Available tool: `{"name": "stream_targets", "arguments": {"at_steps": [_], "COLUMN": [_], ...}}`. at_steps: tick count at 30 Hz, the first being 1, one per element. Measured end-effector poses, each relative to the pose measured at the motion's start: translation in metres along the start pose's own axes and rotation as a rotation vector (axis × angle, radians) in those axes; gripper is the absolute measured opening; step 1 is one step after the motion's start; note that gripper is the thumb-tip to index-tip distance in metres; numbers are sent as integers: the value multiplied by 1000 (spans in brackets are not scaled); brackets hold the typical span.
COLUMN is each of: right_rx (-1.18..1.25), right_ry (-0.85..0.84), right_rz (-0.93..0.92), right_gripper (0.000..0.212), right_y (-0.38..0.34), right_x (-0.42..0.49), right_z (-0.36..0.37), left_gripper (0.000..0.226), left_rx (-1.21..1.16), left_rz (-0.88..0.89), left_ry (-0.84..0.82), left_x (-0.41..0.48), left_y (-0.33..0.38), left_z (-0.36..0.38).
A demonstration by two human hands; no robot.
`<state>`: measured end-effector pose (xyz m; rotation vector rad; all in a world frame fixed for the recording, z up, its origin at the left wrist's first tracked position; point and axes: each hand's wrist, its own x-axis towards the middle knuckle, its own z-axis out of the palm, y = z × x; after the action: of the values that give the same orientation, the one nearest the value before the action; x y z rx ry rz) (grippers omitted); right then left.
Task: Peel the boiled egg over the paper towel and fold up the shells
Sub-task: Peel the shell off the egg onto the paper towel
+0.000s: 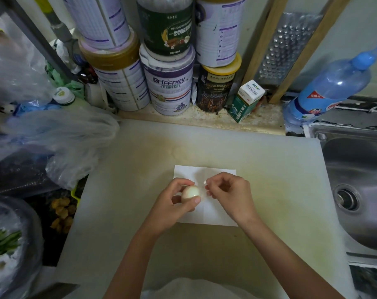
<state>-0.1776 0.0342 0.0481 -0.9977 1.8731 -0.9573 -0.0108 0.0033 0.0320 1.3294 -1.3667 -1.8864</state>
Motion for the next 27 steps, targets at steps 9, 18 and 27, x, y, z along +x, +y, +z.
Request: {"name": "stream_targets", "arguments": {"at_steps": [9, 18, 27], "right_rx": [-159, -341, -521], "right_ry": [-97, -151, -85], "right_rz": [-206, -535, -627], "right_gripper": [14, 14, 12], "right_y": [-4, -13, -11], "right_x": [-5, -8, -9], "right_z": [3, -1, -1], "left_gripper": [26, 34, 36], "left_rx": [-53, -43, 172], "left_rz": [-9, 13, 187], "left_ry": [22, -46, 47], "left_x": [1, 1, 0], "left_y": [-2, 0, 6], "left_z": [-4, -4, 8]}}
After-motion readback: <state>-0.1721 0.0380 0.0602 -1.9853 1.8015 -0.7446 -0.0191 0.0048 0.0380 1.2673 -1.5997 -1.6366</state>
